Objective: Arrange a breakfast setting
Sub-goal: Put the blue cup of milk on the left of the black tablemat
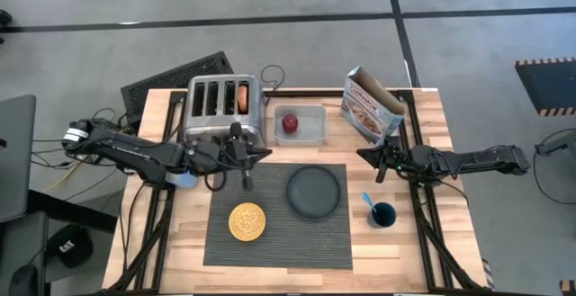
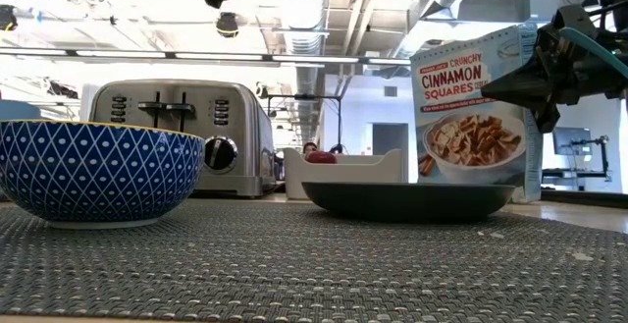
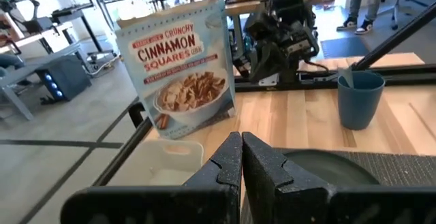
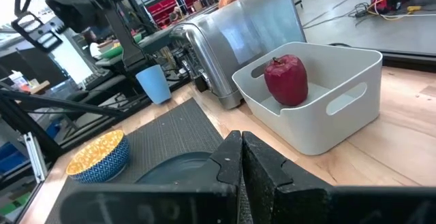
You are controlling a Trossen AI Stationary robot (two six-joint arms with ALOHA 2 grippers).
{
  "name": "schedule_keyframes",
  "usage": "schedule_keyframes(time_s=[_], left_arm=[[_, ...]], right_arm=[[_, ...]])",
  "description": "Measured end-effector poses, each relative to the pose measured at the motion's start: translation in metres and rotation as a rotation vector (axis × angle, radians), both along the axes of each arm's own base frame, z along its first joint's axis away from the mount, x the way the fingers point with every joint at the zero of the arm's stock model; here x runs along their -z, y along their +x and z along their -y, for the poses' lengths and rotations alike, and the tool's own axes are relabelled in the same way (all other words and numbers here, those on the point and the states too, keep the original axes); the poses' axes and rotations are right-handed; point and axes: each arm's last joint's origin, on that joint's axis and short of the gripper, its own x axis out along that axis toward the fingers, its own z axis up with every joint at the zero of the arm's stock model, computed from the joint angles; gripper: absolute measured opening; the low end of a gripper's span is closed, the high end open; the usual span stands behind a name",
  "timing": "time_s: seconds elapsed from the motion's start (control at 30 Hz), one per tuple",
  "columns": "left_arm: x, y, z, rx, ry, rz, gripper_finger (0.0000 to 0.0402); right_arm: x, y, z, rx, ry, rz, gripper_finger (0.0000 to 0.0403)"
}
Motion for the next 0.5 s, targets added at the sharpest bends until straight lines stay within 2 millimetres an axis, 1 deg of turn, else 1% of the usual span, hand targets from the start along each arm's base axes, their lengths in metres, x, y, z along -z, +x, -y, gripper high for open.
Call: schedule_keyframes(time_s=[0.1, 0.2, 0.37, 0.5], left_arm=[[-0.004, -0.003, 0.002, 0.008, 0.0, 0.012, 0.0], [-0.009, -0.012, 0.004, 0.001, -0.016, 0.009, 0.0], [-0.012, -0.036, 0.006, -0.068, -0.092, -0.037, 0.0], [-0.006, -0.054, 0.002, -0.117, -0.206, -0.125, 0.0]], right_arm=[[0.0, 0.0, 0.0, 0.0, 0.001, 0.0, 0.004], [0.0, 0.0, 0.0, 0.0, 0.001, 0.0, 0.004], [0.0, 0.0, 0.0, 0.0, 0.001, 0.0, 0.004], [0.0, 0.0, 0.0, 0.0, 0.001, 0.0, 0.004]])
